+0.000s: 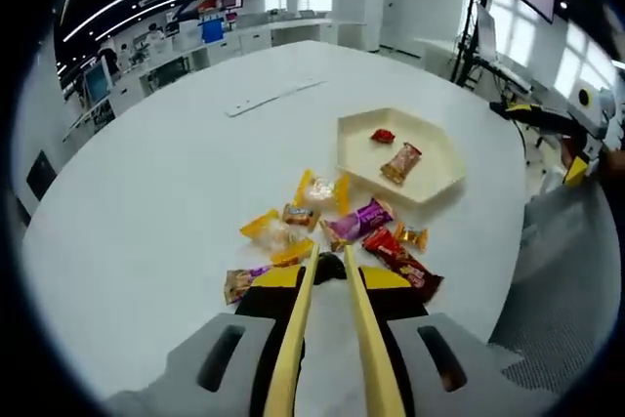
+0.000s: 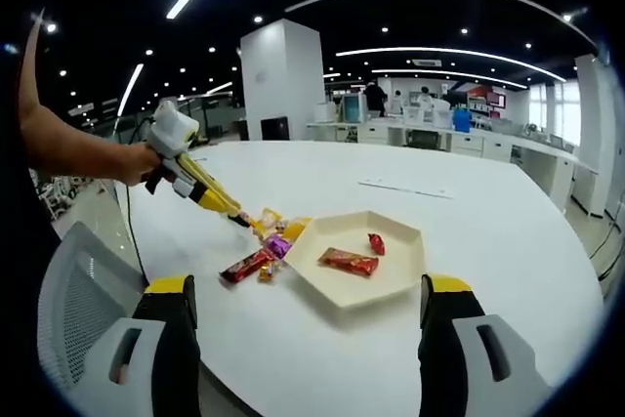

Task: Place the target food into the container with the food tongs after gripping and lifting it, then release it inside without dropping or visibly crushing the food.

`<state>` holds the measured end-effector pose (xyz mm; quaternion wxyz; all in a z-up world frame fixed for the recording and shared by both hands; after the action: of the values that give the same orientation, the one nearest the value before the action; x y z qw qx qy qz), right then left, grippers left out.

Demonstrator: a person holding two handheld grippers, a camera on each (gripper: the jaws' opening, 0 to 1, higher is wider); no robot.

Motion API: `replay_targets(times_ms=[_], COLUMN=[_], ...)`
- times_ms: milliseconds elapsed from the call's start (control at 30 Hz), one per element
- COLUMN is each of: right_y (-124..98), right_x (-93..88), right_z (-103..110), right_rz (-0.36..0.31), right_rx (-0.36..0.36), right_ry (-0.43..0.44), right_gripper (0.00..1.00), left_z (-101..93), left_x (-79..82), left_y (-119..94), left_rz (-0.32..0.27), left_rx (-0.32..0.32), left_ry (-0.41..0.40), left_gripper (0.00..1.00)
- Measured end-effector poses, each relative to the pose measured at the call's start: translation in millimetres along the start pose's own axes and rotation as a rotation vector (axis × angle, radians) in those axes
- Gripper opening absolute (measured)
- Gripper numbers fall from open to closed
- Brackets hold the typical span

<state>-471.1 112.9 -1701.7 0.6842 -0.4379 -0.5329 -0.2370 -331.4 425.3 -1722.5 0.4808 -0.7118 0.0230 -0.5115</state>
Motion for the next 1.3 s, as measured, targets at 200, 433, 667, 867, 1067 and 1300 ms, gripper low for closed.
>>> replay_targets(times_ms=[200, 433, 667, 867, 1067, 1300], right_y=[0, 1, 0, 0, 0, -1], right_x=[0.5, 0.9, 1.1, 1.2, 0.8, 0.4], right_z=[0, 2, -1, 0, -1, -2], right_rz=[-0.005, -0.005, -0.014, -0.011, -0.008, -0.009], right_rx=[-0.002, 0.008, 0.000, -0.003, -0.006, -0.013], right_ry=[0.002, -0.003, 0.012, 0.016, 0.014, 0.018], right_gripper=[0.94, 0.95, 0.95, 0.95, 0.95, 0.95], left_z=[-0.7, -9.4, -4.1, -9.6, -22.2, -44.7], left_x=[9.6, 16.4, 25.1, 45.9, 71.1, 99.2], left_y=[-1, -3, -4, -3, 8, 34], left_rz=[-0.027, -0.044, -0.082, -0.135, -0.176, -0.195], left_rx=[-0.039, -0.098, -0.091, -0.113, -0.152, -0.211], left_ry=[0.031, 0.072, 0.067, 0.070, 0.098, 0.130], left_gripper=[0.17, 0.16, 0.16, 0.16, 0.16, 0.16])
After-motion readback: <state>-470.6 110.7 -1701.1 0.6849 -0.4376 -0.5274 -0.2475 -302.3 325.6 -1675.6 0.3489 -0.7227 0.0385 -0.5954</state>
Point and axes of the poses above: the point that each gripper's makers call its tool centre point, and the gripper's own axes: y roughly forward along the fingers, z roughly to its left, x roughly out of its top, the point moved 7 cm from there along -y, roughly backward along the fingers, and after that the axes turned 1 degree about y, right-handed, at the moved point
